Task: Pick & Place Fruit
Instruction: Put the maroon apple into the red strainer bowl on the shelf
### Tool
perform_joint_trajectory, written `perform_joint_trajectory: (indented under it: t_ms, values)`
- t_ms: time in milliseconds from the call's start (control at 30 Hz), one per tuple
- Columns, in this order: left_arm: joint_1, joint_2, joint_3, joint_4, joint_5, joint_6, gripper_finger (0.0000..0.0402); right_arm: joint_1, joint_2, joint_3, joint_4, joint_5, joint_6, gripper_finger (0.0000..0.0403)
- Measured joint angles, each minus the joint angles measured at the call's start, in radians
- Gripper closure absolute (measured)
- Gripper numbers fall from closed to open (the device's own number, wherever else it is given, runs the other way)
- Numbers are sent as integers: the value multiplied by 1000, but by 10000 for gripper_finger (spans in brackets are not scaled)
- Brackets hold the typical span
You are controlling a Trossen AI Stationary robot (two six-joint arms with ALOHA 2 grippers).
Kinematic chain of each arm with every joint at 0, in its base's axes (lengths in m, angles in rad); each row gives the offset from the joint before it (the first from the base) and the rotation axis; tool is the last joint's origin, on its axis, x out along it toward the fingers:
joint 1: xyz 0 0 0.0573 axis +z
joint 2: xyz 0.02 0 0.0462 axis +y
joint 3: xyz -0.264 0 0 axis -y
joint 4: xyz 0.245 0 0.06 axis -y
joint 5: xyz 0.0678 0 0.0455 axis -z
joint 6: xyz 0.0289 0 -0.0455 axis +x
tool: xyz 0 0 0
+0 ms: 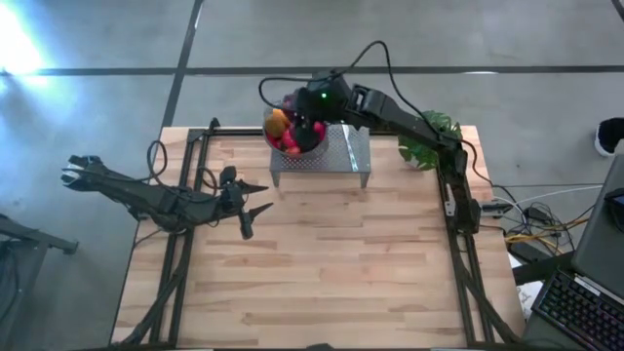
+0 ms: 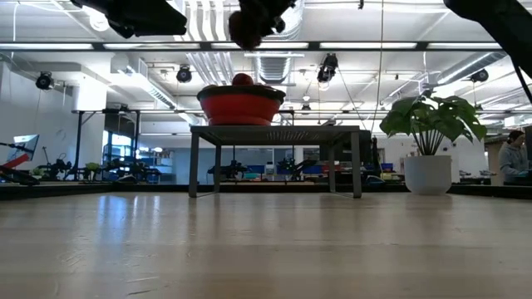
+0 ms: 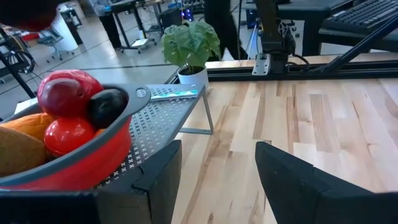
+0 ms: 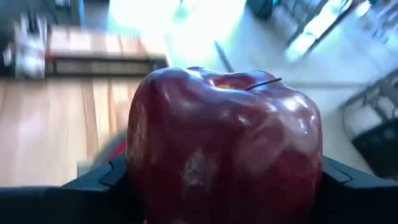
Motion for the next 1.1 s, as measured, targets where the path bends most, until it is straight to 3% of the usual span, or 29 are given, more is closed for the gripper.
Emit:
perform_joint_trajectory:
  t_ms: [300, 500, 733, 1100]
  values:
    - [0, 0, 0, 32, 0, 39, 191, -20, 20, -2, 241, -74, -19, 120]
    - [0, 0, 0, 32, 0, 39, 191, -61, 36, -15, 234, -89, 11, 133]
    - [0, 0, 0, 32, 0, 39, 191, -75, 101, -16, 247, -105, 12, 110]
    - [0, 0, 0, 17, 0, 65, 191, -96, 161, -17, 231, -101, 9, 127]
